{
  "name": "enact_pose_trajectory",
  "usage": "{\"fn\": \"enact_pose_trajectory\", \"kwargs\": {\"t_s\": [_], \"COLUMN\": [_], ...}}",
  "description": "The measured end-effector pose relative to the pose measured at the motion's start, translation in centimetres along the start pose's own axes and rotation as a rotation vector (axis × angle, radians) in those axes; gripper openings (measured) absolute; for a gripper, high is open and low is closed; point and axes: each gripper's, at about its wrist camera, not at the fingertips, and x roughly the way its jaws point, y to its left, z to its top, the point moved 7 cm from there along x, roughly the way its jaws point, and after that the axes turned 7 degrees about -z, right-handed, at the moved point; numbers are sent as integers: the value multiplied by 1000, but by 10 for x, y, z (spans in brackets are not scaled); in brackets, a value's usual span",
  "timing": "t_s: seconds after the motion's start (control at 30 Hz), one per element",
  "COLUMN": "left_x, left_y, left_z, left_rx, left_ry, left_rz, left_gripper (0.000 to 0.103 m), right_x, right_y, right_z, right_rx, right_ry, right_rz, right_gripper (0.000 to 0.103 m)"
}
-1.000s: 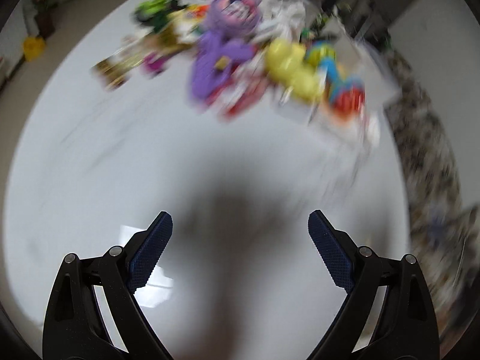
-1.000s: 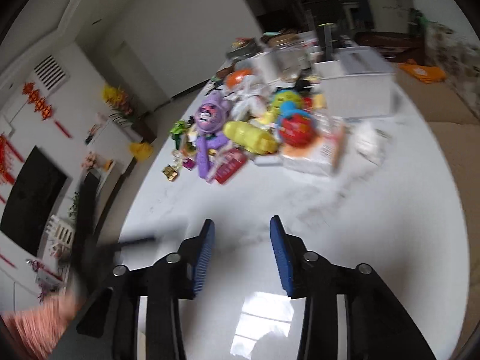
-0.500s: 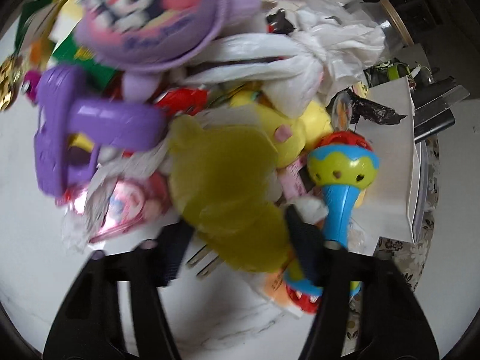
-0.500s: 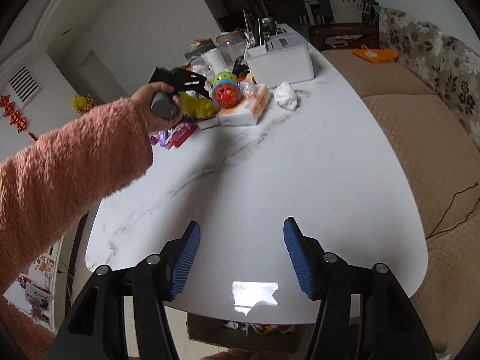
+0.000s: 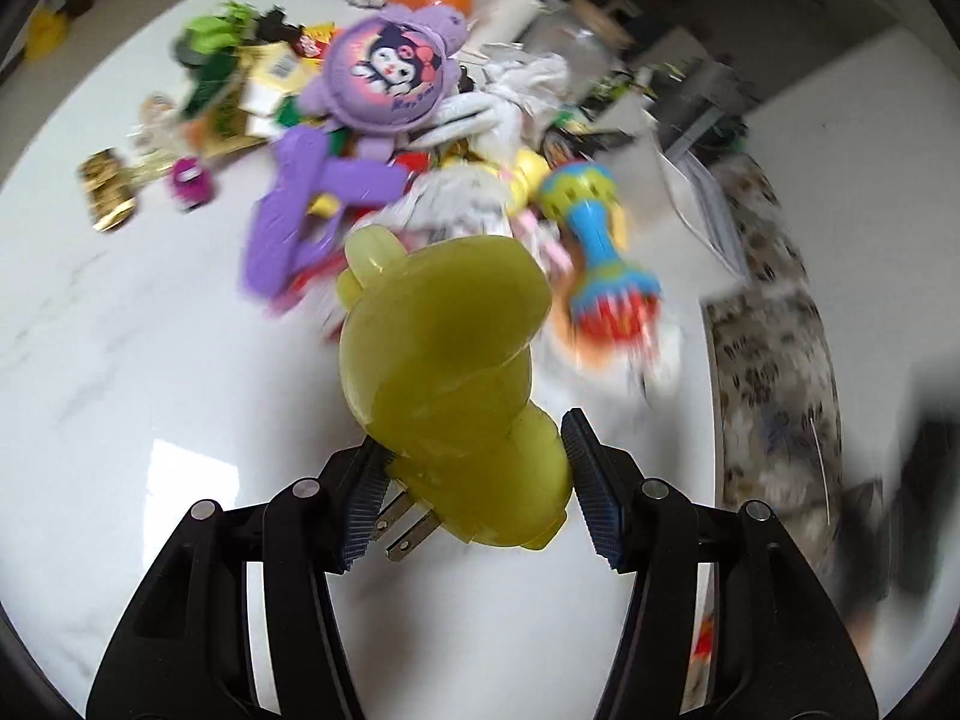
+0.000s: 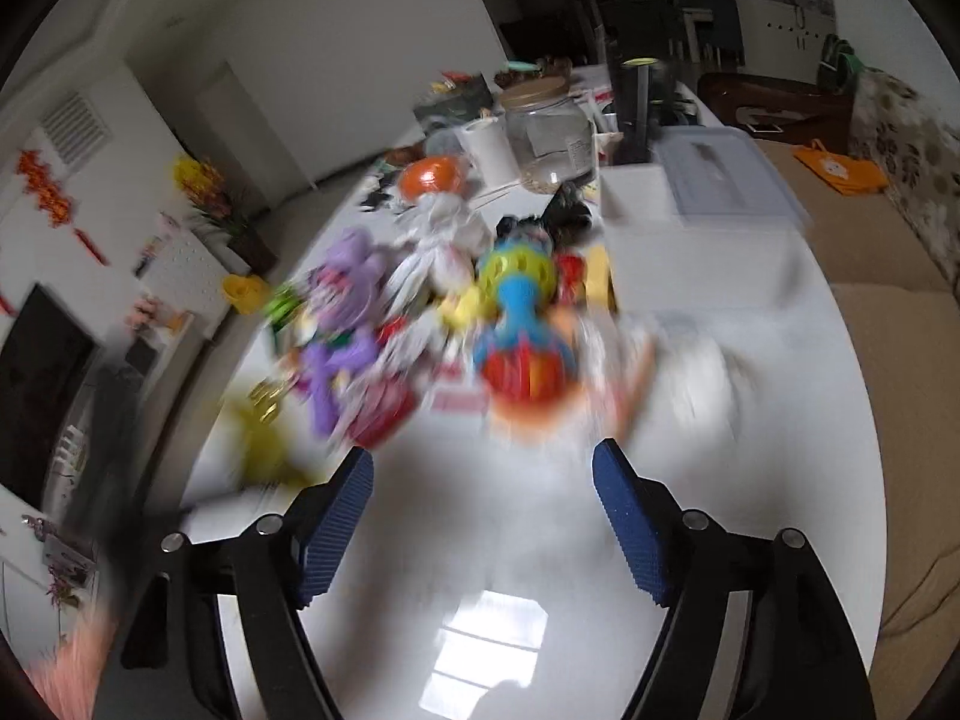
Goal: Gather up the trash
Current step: 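Grasp the yellow plastic duck with the left tool while the right grasps the blue rattle, then lower both held toys into the cardboard box and open both tools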
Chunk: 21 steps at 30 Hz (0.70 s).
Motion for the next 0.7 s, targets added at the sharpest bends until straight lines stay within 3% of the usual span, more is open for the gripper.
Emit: {"fn": "enact_pose_trajectory", "kwargs": {"t_s": [0.03,0.17,0.2,0.27,0.33,0.37,0.5,0.7], "left_x": [-11,-68,-73,-89,-99,-104,-121,-157], "left_y": [3,31,38,50,63,69,86,77], "left_z": [-9,-65,-75,-94,-107,-110,-112,-124], "left_rx": [5,30,21,-2,-27,-32,-34,81], "left_ry": [-11,-26,-23,-11,-6,-7,-24,-22], "left_rz": [-7,6,8,-4,-11,-11,9,10], "left_gripper": [55,55,55,55,55,55,55,55], "right_x": [17,97,111,140,160,164,137,33], "right_y": [5,23,23,21,17,15,16,30], "right_z": [17,62,65,65,54,51,54,33], "right_rx": [-25,-119,-132,-139,-160,-185,-141,-133], "right_ry": [13,151,177,238,313,317,224,107], "right_rz": [-32,-207,-248,-316,-372,-410,-350,-159], "right_gripper": [74,55,52,34,24,24,23,23]}}
